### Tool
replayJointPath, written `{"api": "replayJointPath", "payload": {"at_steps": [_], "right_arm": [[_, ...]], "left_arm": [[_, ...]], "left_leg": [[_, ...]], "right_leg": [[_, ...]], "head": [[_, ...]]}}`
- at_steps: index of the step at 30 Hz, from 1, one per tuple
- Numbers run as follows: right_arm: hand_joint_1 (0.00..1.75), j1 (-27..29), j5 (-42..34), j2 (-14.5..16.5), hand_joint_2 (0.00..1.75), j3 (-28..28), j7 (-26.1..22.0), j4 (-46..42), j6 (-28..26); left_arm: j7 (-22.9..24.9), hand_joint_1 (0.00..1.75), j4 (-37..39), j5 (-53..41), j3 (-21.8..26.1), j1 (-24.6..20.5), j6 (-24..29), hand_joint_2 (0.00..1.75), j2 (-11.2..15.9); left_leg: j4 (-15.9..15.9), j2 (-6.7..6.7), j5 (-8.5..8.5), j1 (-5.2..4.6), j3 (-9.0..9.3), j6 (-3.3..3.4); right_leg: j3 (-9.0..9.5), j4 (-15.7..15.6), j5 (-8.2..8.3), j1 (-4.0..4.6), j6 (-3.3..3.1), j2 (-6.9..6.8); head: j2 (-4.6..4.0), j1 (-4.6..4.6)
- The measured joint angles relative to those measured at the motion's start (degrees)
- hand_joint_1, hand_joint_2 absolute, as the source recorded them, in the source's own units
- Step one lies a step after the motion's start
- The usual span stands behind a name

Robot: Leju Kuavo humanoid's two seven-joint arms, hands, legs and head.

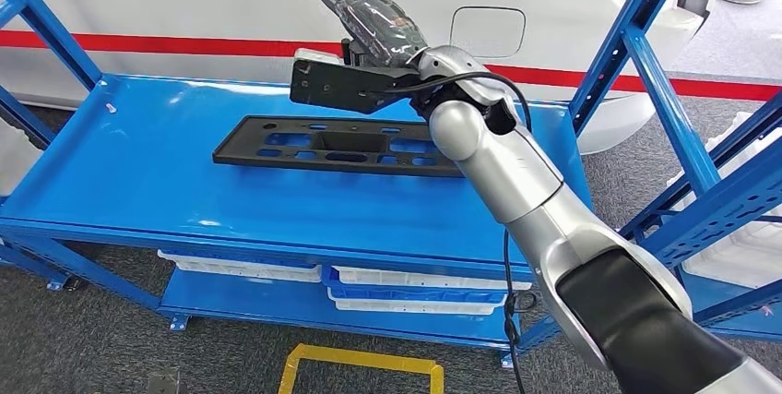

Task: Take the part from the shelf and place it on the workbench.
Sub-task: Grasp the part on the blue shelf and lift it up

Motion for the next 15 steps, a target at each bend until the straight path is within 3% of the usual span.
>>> {"api": "replayJointPath", "payload": {"at_steps": [6, 15], "right_arm": [[0.00, 1.9, -0.9, -2.3, 1.75, -1.6, -2.2, -4.3, -1.3], [0.00, 11.8, -1.8, -11.3, 1.75, -4.4, -6.2, -20.5, -5.5]], "left_arm": [[-0.5, 0.00, 0.1, 0.6, -0.2, 0.7, 0.2, 0.00, 0.1], [-1.7, 0.00, 1.1, 1.4, -0.2, 3.3, 1.7, 0.00, 0.3]], "left_leg": [[0.0, -0.02, 0.00, -0.09, -0.01, -0.01], [0.0, -0.04, -0.07, -0.46, -0.03, 0.10]], "right_leg": [[0.05, 0.0, 0.00, -0.07, 0.00, -0.03], [0.13, 0.0, -0.01, -0.27, 0.03, -0.04]], "head": [[0.00, 0.00], [0.00, 0.01]]}}
